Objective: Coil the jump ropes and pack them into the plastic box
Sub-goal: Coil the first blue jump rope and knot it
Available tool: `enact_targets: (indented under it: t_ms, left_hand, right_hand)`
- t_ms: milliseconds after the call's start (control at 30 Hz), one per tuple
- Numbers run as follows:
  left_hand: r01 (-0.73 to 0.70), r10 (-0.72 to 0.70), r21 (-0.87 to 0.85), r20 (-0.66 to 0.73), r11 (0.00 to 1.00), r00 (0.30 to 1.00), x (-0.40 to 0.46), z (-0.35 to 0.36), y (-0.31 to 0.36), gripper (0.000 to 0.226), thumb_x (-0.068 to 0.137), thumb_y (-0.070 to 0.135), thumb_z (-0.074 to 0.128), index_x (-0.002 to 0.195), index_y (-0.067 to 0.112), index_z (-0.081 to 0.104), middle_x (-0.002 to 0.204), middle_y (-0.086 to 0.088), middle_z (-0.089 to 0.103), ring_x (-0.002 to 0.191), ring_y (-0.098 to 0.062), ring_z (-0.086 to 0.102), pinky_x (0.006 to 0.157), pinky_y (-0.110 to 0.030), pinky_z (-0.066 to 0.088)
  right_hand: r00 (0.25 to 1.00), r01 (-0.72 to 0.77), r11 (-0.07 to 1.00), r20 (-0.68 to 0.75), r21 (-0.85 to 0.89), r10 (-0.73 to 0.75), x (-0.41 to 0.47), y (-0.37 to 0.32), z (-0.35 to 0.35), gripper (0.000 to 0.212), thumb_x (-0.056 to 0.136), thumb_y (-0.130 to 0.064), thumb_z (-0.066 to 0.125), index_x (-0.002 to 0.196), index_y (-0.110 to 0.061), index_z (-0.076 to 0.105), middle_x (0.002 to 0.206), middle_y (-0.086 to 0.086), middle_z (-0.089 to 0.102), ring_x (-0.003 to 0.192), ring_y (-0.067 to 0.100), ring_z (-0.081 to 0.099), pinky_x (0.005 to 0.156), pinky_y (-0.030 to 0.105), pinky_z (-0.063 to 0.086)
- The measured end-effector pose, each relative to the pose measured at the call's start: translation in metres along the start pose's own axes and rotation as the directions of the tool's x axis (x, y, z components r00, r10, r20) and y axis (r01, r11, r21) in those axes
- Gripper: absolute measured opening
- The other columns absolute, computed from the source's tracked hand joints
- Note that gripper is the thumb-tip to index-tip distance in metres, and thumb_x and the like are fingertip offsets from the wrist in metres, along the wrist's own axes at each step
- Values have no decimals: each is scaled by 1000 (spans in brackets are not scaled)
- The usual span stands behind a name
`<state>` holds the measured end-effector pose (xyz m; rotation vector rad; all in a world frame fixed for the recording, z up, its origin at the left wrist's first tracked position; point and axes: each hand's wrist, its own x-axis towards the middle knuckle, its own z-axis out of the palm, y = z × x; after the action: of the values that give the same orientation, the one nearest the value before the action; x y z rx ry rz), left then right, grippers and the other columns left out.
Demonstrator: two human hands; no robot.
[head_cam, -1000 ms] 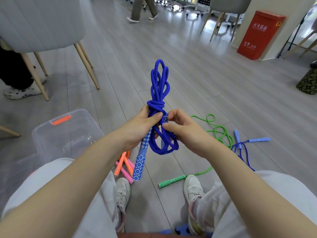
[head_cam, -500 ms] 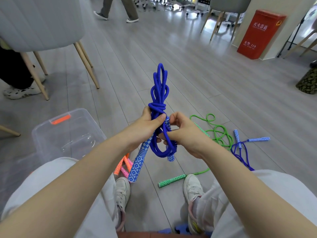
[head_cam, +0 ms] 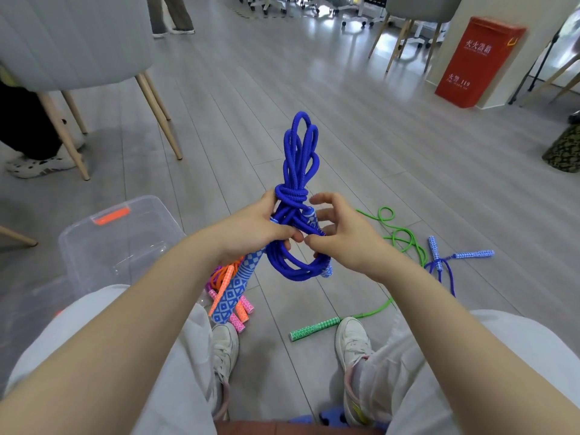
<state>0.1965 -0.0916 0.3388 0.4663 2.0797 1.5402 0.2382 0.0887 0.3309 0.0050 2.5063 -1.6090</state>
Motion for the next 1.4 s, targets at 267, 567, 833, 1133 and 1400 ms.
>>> enact_targets:
  t_ms: [267,567,833,1133,1400]
  left_hand:
    - [-108,108,-247,-12,963,994,3,7,-1,30,98,7,49,126,17,50,80,-3,54,64,-14,51,74,-34,52]
    - [-182,154,-342,-109,922,982,4,13,-1,22,100,11,48,119,22,52,80,-5,46,59,-14,40,63,-29,48]
    - [-177,132,-385,-143,906,981,5,9,0,17,99,14,49,116,19,52,79,-3,50,61,-15,42,64,-29,49]
    - [-198,137,-335,-197,921,971,7,17,-1,15,99,13,50,114,18,50,76,-7,44,60,-14,41,63,-30,49]
    - [-225,175,-275,-195,935,965,7,13,-2,14,99,12,50,110,20,51,77,-11,43,58,-14,43,69,-37,45]
  right_hand:
    - [993,-114,989,-6,-91,114,1,4,-1,14,80,-25,57,92,-32,62,86,-1,63,76,16,58,74,36,51]
    - [925,-377,925,59,36,375,-1,6,12,40,88,-38,53,115,-9,50,116,22,56,124,42,48,106,60,37]
    - [958,-269,938,-36,220,283,3,5,17,18,83,-18,62,96,-13,50,86,8,55,73,20,53,70,37,51]
    - [974,-213,906,2,365,228,5,9,13,32,80,4,66,111,5,59,104,24,65,100,31,67,90,39,56]
    - [943,-321,760,262,566,203,1,6,7,35,88,6,59,122,0,60,106,14,68,94,24,68,82,33,59]
